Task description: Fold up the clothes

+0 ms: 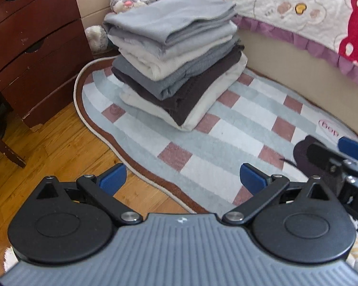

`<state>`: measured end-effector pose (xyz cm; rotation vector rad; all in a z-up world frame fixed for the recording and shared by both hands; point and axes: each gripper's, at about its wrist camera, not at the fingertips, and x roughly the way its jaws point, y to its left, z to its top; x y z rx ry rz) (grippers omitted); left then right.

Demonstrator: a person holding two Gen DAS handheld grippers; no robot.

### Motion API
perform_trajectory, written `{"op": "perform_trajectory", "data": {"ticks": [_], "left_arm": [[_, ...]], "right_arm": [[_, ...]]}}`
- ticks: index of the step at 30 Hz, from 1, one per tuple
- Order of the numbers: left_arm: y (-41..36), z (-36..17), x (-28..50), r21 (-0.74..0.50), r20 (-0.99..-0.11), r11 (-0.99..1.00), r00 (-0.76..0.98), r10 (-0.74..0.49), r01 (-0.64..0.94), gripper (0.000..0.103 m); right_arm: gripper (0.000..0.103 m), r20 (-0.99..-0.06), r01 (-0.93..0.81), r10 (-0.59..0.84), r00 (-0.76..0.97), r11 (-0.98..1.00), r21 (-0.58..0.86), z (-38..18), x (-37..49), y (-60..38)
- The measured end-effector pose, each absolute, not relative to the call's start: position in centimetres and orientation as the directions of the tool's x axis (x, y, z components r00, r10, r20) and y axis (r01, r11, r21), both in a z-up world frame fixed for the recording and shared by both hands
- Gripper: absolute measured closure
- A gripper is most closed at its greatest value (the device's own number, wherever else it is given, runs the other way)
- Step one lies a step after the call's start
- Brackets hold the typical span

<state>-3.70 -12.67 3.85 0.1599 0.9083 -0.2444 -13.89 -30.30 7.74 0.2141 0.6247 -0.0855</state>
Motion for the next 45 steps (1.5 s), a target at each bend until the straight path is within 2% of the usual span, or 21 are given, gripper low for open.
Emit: {"op": "perform_trajectory", "data": {"ticks": [5, 10, 32, 45], "left_arm": [[-13.5, 2.7, -3.5, 0.045, -0.802, 0.963, 0.585, -0.124, 0.265, 0.000], [-13.8, 2.4, -3.6, 0.056, -0.767, 0.964, 0.629, -0.126, 0.261, 0.000], [-13.7, 0.7, -3.1, 0.041, -0.768, 0.961, 0.624, -0.145, 0.274, 0.000], [-14.1, 1.0, -3.8, 0.071, -0.754, 0.960, 0.645, -0.125, 0.270, 0.000]], "right_arm": [[0.039, -0.601, 0.149, -0.026, 0.799, 0.977, 0.155, 7.5, -13.6, -30.4], [0.039, -0.601, 0.154, -0.059, 0.797, 0.982, 0.108, 7.4, -13.3, -30.0], [0.039, -0.626, 0.168, -0.064, 0.777, 0.980, 0.108, 6.3, -12.9, -30.5], [0.038, -0.633, 0.165, -0.063, 0.772, 0.981, 0.104, 6.1, -12.8, -30.4]]}}
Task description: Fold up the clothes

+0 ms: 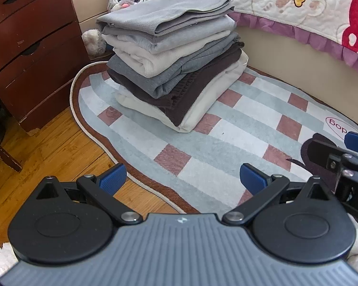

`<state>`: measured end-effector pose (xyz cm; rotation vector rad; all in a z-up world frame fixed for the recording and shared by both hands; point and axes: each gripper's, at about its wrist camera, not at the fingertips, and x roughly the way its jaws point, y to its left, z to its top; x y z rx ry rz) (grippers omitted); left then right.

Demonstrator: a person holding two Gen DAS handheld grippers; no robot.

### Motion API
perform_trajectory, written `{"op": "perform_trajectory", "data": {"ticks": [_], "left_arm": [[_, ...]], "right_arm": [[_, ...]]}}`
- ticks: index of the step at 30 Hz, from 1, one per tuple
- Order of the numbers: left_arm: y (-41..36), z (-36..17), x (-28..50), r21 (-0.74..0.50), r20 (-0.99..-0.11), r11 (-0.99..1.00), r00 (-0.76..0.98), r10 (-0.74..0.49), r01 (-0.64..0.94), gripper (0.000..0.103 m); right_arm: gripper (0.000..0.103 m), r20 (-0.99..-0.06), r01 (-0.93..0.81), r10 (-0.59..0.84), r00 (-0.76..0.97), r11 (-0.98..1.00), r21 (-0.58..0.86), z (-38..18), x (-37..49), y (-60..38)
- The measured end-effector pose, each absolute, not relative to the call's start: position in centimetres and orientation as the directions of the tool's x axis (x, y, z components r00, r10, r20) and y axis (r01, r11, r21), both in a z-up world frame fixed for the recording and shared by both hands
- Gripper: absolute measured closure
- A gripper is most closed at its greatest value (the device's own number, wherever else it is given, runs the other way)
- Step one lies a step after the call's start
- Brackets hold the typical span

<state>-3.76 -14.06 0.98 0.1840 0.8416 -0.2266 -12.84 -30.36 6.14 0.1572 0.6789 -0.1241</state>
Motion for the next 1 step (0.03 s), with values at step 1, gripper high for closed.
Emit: {"op": "perform_trajectory", "data": {"ticks": [1], "left_arm": [[-14.03, 0.97, -3.72, 0.073, -0.755, 0.961, 0.644, -0.122, 0.267, 0.000]], "right_arm": [[0.038, -0.633, 0.165, -0.063, 0.772, 0.981, 0.104, 6.13, -12.85, -30.33]]}}
